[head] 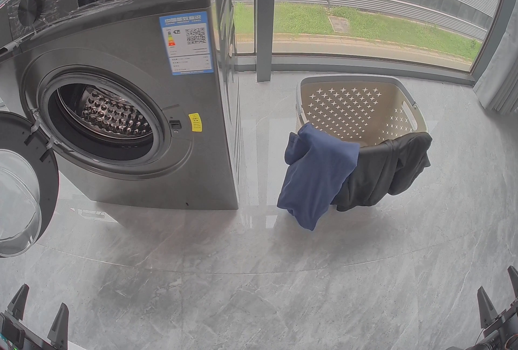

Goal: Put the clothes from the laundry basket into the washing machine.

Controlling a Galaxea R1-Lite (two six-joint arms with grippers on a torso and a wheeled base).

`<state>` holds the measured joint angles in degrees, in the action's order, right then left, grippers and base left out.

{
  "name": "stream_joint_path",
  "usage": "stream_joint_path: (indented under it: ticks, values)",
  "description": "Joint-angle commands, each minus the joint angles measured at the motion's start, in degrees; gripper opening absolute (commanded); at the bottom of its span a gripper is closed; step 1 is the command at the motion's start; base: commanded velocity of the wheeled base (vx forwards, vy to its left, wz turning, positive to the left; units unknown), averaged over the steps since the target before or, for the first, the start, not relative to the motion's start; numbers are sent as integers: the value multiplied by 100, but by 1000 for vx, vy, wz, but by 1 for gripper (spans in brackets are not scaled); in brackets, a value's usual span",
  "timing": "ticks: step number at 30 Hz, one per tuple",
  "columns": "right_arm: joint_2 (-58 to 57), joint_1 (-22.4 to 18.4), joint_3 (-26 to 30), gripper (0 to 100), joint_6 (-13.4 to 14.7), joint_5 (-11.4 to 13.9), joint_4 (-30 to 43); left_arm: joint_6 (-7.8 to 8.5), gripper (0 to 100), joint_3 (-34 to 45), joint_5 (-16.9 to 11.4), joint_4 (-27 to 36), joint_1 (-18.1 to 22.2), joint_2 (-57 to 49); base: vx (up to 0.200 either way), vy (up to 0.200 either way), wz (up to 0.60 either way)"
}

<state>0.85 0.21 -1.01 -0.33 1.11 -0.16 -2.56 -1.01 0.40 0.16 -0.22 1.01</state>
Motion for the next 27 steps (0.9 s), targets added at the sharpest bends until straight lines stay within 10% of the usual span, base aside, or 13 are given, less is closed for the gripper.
stream_joint_path:
  ticks: [1,27]
  values:
    - [-85,6,101,100,-2,3,-2,1,100,84,4,2,-4,-57,0,0,0]
    - [-85,-3,101,100,-2,-5,-2,1,100,84,4,2,-4,-57,0,-92,0]
